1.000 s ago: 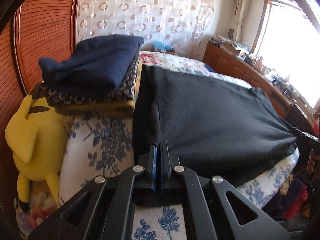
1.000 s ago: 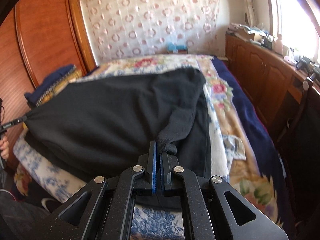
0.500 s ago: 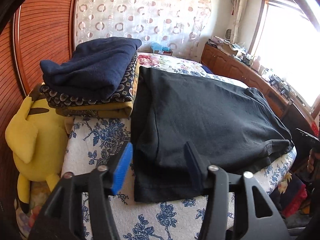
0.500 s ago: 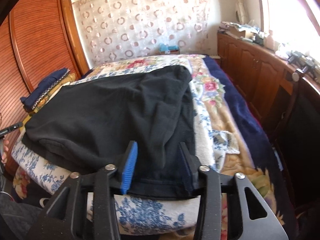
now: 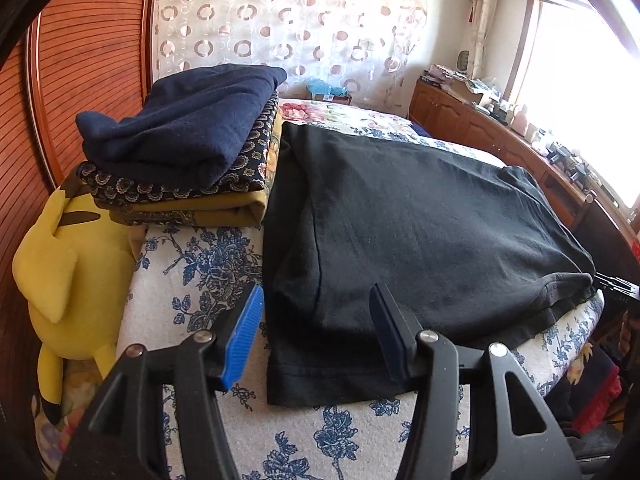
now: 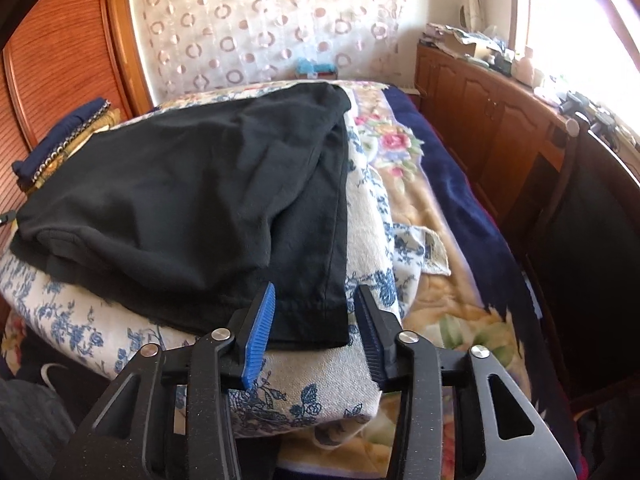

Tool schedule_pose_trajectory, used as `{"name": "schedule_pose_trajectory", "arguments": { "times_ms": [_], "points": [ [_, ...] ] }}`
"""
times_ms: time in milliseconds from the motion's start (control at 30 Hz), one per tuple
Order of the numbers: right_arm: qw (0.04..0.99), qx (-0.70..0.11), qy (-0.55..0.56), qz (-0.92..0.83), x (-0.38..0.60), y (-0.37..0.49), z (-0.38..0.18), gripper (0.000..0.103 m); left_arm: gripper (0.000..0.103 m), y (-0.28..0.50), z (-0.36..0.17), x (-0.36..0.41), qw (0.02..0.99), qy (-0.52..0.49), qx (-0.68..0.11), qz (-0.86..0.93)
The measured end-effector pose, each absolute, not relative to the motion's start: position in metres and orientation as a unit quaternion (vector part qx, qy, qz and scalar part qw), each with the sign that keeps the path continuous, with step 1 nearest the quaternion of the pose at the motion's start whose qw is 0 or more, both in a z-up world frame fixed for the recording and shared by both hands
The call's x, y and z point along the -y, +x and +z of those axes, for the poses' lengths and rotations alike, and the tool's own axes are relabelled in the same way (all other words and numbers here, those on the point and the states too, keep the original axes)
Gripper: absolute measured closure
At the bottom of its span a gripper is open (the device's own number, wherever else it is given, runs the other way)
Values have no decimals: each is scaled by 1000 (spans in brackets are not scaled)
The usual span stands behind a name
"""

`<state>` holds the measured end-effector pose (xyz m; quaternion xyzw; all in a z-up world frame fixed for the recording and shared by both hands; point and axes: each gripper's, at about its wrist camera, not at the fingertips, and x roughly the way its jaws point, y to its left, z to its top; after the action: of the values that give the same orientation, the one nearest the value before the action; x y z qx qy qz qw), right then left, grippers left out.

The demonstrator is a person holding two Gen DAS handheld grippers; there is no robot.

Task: Fold small clothes

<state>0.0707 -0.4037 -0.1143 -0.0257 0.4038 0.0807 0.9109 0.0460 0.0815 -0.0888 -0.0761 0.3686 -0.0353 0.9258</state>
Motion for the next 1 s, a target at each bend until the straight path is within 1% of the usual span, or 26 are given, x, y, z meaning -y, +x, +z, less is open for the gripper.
{"name": "schedule_pose_trajectory", "arguments": {
  "times_ms": [33,67,100,167,500,633,800,867,900,933,967,1000],
  "points": [
    [911,-404,-29,82,404,70,-115,78,49,46,-90,-81,925,-76,-370,-34],
    [910,-403,-34,86,404,69,-115,94,49,47,-91,-81,925,-75,-371,-33],
    [909,-404,-37,97,403,67,-114,98,49,49,-91,-81,925,-74,-372,-32],
    [911,-399,-49,93,403,64,-112,100,49,51,-92,-80,925,-72,-373,-28],
    [919,-380,-50,95,403,55,-98,100,49,58,-100,-82,919,-68,-388,-15],
    [925,-364,-57,93,399,54,-86,97,49,57,-105,-83,917,-70,-392,-13],
    [934,-341,-61,91,391,53,-70,86,49,55,-107,-84,916,-71,-394,-14],
    [937,-331,-65,94,384,53,-63,74,49,55,-108,-84,916,-72,-395,-14],
    [938,-327,-65,96,381,53,-61,71,49,54,-108,-84,916,-72,-395,-14],
    [939,-322,-65,102,376,54,-58,64,49,54,-108,-84,915,-72,-396,-15],
    [940,-319,-66,104,373,54,-57,60,49,54,-109,-84,915,-72,-397,-15],
    [940,-317,-67,108,367,55,-56,58,49,54,-109,-83,915,-72,-397,-15]
  ]
}}
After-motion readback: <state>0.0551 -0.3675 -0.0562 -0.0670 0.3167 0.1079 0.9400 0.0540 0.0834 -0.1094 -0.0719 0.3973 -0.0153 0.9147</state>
